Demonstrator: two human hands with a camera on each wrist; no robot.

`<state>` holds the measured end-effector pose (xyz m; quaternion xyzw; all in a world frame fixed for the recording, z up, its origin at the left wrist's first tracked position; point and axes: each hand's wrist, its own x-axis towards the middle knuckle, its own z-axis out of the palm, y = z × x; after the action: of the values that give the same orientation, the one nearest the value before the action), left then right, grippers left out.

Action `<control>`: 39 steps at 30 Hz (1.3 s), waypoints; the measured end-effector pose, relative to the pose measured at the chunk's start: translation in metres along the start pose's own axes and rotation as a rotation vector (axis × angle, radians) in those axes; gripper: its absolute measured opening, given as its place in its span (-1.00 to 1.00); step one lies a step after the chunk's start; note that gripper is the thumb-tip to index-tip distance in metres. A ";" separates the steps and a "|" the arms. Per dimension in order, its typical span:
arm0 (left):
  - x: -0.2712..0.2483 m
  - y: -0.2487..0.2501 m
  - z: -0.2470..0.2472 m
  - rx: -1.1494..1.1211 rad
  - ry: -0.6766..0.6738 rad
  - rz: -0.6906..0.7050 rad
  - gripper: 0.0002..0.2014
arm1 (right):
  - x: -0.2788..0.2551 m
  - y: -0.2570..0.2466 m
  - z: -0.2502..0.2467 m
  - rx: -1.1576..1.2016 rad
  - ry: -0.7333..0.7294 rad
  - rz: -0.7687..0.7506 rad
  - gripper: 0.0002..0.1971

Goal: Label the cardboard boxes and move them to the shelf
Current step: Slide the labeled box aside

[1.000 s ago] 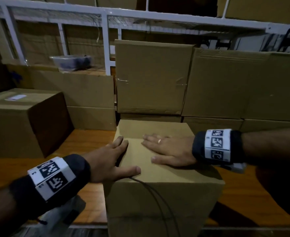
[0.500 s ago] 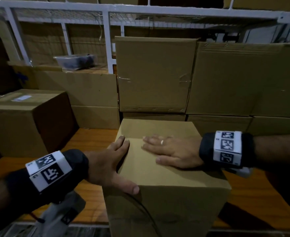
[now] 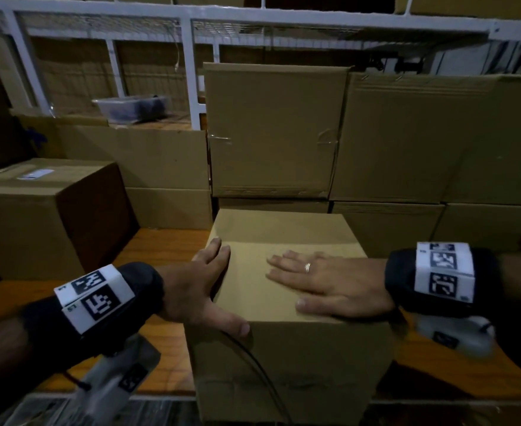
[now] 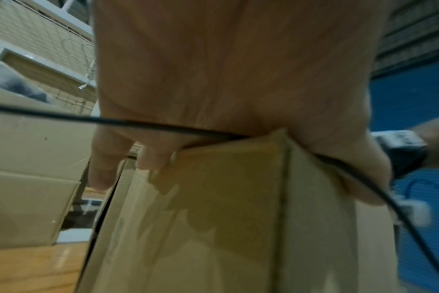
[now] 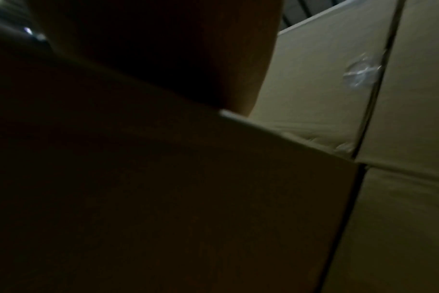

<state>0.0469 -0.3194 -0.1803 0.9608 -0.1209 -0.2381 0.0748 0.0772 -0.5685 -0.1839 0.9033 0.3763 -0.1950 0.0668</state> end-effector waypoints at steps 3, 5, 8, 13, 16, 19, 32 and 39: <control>0.000 0.001 0.002 -0.016 0.008 -0.002 0.31 | 0.003 0.004 -0.004 0.035 0.074 0.108 -0.31; 0.000 0.001 0.002 -0.006 0.019 0.001 0.32 | 0.011 0.000 -0.009 0.014 0.054 0.071 -0.32; 0.000 0.001 0.003 -0.013 0.024 -0.004 0.31 | 0.021 -0.002 -0.012 0.024 0.043 0.056 -0.34; -0.001 0.001 0.004 -0.009 0.047 -0.004 0.32 | 0.028 -0.002 -0.017 0.004 -0.017 0.028 -0.35; -0.002 0.003 0.005 -0.015 0.050 -0.008 0.32 | 0.022 0.000 -0.014 0.017 0.033 0.089 -0.33; -0.003 0.003 0.004 -0.018 0.051 -0.013 0.31 | 0.012 -0.004 -0.009 0.012 0.014 0.050 -0.33; -0.011 0.001 0.015 -0.029 0.122 0.005 0.28 | -0.043 -0.010 0.035 0.009 0.159 0.159 0.00; -0.014 -0.004 0.029 0.061 0.165 0.012 0.30 | -0.042 -0.017 0.043 0.066 0.288 0.201 -0.06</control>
<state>0.0220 -0.3143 -0.2005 0.9782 -0.1274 -0.1537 0.0565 0.0256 -0.5957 -0.2059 0.9566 0.2833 -0.0681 0.0019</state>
